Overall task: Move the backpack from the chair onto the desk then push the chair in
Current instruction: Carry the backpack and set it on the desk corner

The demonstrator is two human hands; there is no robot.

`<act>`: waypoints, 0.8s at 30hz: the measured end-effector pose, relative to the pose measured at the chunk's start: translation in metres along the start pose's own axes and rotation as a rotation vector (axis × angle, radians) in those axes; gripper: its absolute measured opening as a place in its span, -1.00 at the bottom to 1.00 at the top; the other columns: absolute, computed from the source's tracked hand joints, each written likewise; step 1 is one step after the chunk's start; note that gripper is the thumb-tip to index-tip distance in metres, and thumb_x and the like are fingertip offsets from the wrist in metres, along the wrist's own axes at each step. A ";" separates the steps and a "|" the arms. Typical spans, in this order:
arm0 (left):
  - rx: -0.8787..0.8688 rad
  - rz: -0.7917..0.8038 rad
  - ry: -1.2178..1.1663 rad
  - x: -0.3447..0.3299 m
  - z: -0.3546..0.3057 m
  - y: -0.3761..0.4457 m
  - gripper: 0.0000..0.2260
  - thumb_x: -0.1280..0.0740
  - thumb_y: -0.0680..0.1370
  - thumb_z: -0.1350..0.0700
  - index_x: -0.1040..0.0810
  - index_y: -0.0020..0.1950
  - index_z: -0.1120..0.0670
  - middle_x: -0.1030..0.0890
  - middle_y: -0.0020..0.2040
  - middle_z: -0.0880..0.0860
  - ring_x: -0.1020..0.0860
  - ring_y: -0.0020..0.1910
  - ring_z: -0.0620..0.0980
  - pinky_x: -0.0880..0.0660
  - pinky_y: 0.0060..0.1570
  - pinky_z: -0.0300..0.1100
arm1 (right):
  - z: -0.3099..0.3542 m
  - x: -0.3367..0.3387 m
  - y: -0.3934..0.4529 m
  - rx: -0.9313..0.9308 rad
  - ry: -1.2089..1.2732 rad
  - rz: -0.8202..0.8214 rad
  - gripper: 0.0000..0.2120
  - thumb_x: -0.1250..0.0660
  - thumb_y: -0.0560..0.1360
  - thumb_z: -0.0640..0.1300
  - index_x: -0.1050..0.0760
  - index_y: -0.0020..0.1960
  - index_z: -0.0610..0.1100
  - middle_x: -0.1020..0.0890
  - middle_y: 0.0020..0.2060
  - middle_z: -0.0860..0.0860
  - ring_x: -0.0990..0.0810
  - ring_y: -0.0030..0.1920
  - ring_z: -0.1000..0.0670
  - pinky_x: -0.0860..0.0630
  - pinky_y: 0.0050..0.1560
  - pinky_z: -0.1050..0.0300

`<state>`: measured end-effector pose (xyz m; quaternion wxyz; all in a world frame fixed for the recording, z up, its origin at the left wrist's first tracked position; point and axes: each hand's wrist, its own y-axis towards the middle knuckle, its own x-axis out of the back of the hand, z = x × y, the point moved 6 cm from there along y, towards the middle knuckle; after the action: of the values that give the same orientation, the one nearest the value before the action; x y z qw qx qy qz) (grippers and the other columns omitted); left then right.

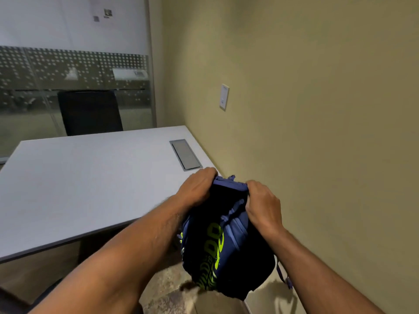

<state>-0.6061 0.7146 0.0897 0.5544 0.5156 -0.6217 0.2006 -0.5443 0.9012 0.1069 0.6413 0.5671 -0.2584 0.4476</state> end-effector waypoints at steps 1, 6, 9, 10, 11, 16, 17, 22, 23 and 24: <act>-0.014 -0.039 -0.008 0.009 0.006 0.016 -0.80 -0.28 0.56 0.25 -0.43 0.17 0.13 -0.47 0.10 0.15 -0.50 0.00 0.18 -0.49 -0.03 0.15 | 0.002 0.002 0.019 0.013 0.013 -0.045 -0.85 -0.27 0.49 -0.35 -0.47 -0.05 -0.12 -0.55 -0.24 -0.05 -0.53 -0.21 -0.18 -0.36 -0.33 0.01; -0.018 -0.193 -0.020 0.052 0.039 0.099 -0.75 -0.31 0.55 0.28 -0.48 0.21 0.10 -0.45 0.15 0.13 -0.52 0.04 0.16 -0.49 -0.06 0.04 | 0.011 0.006 0.118 0.096 0.065 -0.238 -0.89 -0.31 0.51 -0.35 -0.51 -0.03 -0.18 -0.57 -0.28 -0.11 -0.54 -0.27 -0.22 -0.28 -0.38 0.07; 0.025 -0.309 -0.026 0.078 0.059 0.144 -0.72 -0.30 0.54 0.25 -0.54 0.23 0.07 -0.50 0.13 0.10 -0.53 0.08 0.16 -0.52 0.00 0.07 | 0.013 0.007 0.171 0.144 0.107 -0.320 -0.91 -0.30 0.53 -0.34 -0.53 -0.03 -0.21 -0.58 -0.28 -0.12 -0.54 -0.28 -0.22 -0.26 -0.37 0.08; 0.042 -0.361 -0.013 0.086 0.065 0.156 -0.72 -0.30 0.54 0.25 -0.56 0.22 0.06 -0.50 0.11 0.09 -0.53 0.08 0.15 -0.52 -0.01 0.07 | 0.014 0.006 0.188 0.157 0.122 -0.332 -0.92 -0.29 0.54 -0.33 -0.52 -0.03 -0.21 -0.58 -0.27 -0.12 -0.54 -0.27 -0.22 -0.26 -0.36 0.07; 0.053 -0.417 0.011 0.093 0.070 0.168 -0.73 -0.32 0.54 0.25 -0.58 0.21 0.06 -0.51 0.09 0.09 -0.53 0.07 0.15 -0.52 -0.03 0.06 | 0.015 0.005 0.205 0.164 0.138 -0.342 -0.93 -0.29 0.55 -0.32 -0.52 -0.02 -0.21 -0.59 -0.26 -0.13 -0.53 -0.26 -0.22 -0.26 -0.35 0.07; 0.135 -0.588 0.182 0.114 0.100 0.219 -0.81 -0.39 0.56 0.24 -0.65 0.16 0.14 -0.53 0.06 0.15 -0.47 0.07 0.18 -0.47 -0.08 0.07 | 0.025 -0.018 0.273 0.205 0.227 -0.341 -0.97 -0.29 0.58 -0.26 -0.48 -0.05 -0.20 -0.57 -0.24 -0.11 -0.45 -0.27 -0.13 -0.26 -0.33 0.04; 0.153 -0.596 0.208 0.115 0.107 0.228 -0.81 -0.39 0.56 0.24 -0.65 0.16 0.13 -0.54 0.06 0.14 -0.47 0.06 0.17 -0.46 -0.07 0.05 | 0.027 -0.025 0.284 0.209 0.243 -0.343 -0.96 -0.29 0.59 -0.25 -0.47 -0.05 -0.20 -0.56 -0.23 -0.10 -0.42 -0.27 -0.10 -0.26 -0.32 0.04; 0.248 -0.547 0.162 0.114 0.146 0.275 -0.80 -0.37 0.56 0.24 -0.59 0.17 0.10 -0.51 0.11 0.09 -0.57 -0.06 0.18 -0.53 -0.11 0.08 | 0.039 -0.066 0.333 0.207 0.295 -0.313 -0.92 -0.29 0.62 -0.17 -0.47 0.03 -0.19 -0.56 -0.14 -0.07 -0.50 -0.14 -0.13 -0.33 -0.27 0.00; 0.253 -0.535 0.153 0.112 0.156 0.285 -0.80 -0.36 0.57 0.25 -0.58 0.18 0.10 -0.51 0.13 0.09 -0.58 -0.07 0.21 -0.53 -0.09 0.10 | 0.041 -0.074 0.343 0.206 0.305 -0.306 -0.92 -0.28 0.63 -0.16 -0.46 0.04 -0.18 -0.55 -0.13 -0.05 -0.51 -0.12 -0.12 -0.33 -0.26 0.00; 0.251 -0.525 0.147 0.111 0.165 0.295 -0.79 -0.35 0.57 0.27 -0.58 0.19 0.10 -0.52 0.14 0.10 -0.59 -0.06 0.23 -0.54 -0.07 0.11 | 0.043 -0.083 0.352 0.201 0.309 -0.301 -0.92 -0.27 0.63 -0.15 -0.45 0.03 -0.17 -0.54 -0.13 -0.04 -0.50 -0.11 -0.12 -0.32 -0.25 0.01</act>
<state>-0.9245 0.6472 0.2336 0.5627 0.7074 -0.3956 0.1624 -0.8801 0.8210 0.2214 0.6731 0.5848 -0.0239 0.4521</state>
